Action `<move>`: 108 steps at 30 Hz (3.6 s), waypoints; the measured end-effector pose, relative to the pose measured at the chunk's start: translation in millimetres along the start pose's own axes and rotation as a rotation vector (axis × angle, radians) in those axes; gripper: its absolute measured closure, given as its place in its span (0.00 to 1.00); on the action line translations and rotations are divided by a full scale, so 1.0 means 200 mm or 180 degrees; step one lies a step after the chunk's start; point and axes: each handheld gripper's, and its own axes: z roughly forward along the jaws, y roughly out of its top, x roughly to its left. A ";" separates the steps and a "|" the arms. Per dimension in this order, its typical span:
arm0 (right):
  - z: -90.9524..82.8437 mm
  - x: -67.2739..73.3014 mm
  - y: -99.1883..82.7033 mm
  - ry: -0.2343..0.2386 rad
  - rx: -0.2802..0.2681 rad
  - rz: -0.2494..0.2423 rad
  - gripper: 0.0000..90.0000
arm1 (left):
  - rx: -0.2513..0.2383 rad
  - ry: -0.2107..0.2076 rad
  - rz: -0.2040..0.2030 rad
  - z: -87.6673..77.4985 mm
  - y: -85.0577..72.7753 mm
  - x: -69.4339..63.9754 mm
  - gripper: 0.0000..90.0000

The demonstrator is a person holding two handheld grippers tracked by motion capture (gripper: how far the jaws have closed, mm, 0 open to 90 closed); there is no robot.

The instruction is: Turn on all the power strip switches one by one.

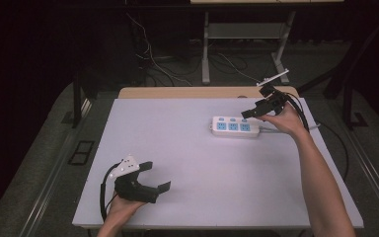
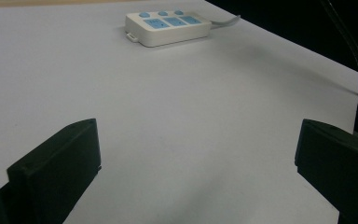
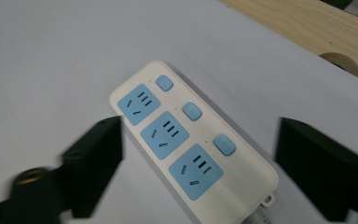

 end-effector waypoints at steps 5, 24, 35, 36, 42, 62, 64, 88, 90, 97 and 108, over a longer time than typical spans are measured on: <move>0.02 -0.02 0.00 -0.0044 -0.0040 -0.0010 0.34 | 0.0000 -0.0004 0.0001 0.00 0.00 0.00 0.00; 0.11 -0.06 -0.06 -0.0189 -0.0077 0.0103 1.00 | 0.0021 -0.0015 0.0025 0.01 0.00 0.00 0.00; 0.16 -0.09 -0.08 -0.0170 -0.0106 0.0275 1.00 | 0.0024 -0.0012 0.0035 0.01 0.00 0.00 0.00; 0.16 -0.09 -0.08 -0.0159 -0.0096 0.0278 1.00 | 0.0024 -0.0010 0.0036 0.01 0.00 0.00 0.00; 0.21 -0.11 -0.10 -0.0143 -0.0040 0.0329 1.00 | 0.0017 0.0000 0.0043 0.01 -0.01 0.00 0.00; 0.26 -0.13 -0.17 0.0026 -0.0187 0.0503 1.00 | -0.0007 -0.0009 0.0058 0.01 -0.01 -0.01 0.00; 0.26 -0.14 -0.18 0.0069 -0.0222 0.0540 1.00 | -0.0003 -0.0012 0.0061 0.01 -0.01 -0.01 0.00; 0.28 -0.14 -0.17 0.0047 -0.0155 0.0524 1.00 | 0.0013 -0.0027 0.0065 0.01 -0.01 -0.01 0.00; 0.28 -0.14 -0.16 0.0033 -0.0146 0.0505 1.00 | 0.0011 -0.0026 0.0062 0.01 -0.01 -0.01 0.00; 0.28 -0.12 -0.16 -0.0070 -0.0095 0.0421 1.00 | 0.0025 -0.0027 0.0063 0.01 -0.01 0.00 0.00; 0.28 -0.13 -0.18 0.0001 -0.0218 0.0495 1.00 | 0.0007 -0.0021 0.0039 0.02 -0.01 0.01 0.00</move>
